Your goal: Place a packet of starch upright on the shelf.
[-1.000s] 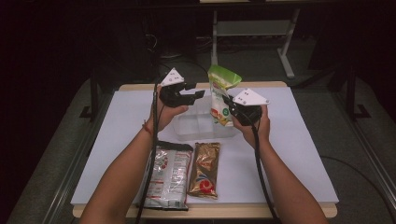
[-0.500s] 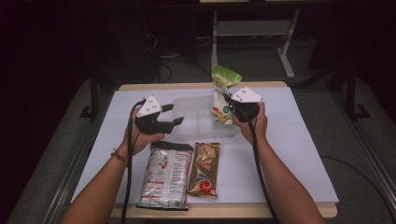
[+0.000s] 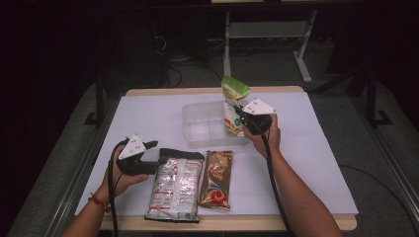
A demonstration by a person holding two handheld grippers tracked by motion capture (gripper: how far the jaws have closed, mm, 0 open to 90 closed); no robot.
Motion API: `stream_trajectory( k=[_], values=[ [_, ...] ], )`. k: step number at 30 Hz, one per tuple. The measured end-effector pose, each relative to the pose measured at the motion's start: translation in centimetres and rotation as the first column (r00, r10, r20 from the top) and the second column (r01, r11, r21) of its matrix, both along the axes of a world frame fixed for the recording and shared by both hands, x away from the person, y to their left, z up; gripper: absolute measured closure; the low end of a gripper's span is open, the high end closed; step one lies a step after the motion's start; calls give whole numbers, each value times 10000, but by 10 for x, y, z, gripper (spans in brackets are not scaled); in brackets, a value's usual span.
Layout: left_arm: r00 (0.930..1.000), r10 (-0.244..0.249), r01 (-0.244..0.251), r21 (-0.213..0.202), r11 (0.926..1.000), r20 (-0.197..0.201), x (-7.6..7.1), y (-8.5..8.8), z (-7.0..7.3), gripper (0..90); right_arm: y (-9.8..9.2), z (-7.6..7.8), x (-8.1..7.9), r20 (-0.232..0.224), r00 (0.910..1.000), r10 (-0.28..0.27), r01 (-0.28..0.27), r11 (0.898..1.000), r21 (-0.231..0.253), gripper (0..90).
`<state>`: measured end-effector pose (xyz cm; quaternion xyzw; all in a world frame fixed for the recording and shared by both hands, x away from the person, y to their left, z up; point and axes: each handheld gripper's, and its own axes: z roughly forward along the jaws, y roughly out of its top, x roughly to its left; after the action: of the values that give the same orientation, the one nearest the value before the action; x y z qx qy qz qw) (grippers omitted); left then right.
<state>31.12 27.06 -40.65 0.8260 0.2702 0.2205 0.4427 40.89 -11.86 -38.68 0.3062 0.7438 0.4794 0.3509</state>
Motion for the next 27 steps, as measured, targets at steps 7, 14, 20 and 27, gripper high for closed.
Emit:
stream_trajectory(
  k=[7, 14, 20, 27],
  values=[
    [9987, 354, -368, -374, 9986, -366, -8, 16, -15, 311, -3, -9, -6, -300, 9994, 193, -196, 9998, -91, 880],
    [9969, 374, -411, -530, 9977, -691, -9, 20, -24, 303, -6, -20, -11, -610, 9977, 279, -280, 9996, -19, 877],
    [9958, 410, -468, -698, 9965, -822, -15, 22, -23, 291, -9, -20, -15, -820, 9962, 287, -320, 9987, -385, 859],
    [9950, 291, -367, -779, 9963, -957, -17, 18, -27, 257, -17, -15, -19, -1173, 9927, 295, -320, 9993, -192, 778]
  ],
)
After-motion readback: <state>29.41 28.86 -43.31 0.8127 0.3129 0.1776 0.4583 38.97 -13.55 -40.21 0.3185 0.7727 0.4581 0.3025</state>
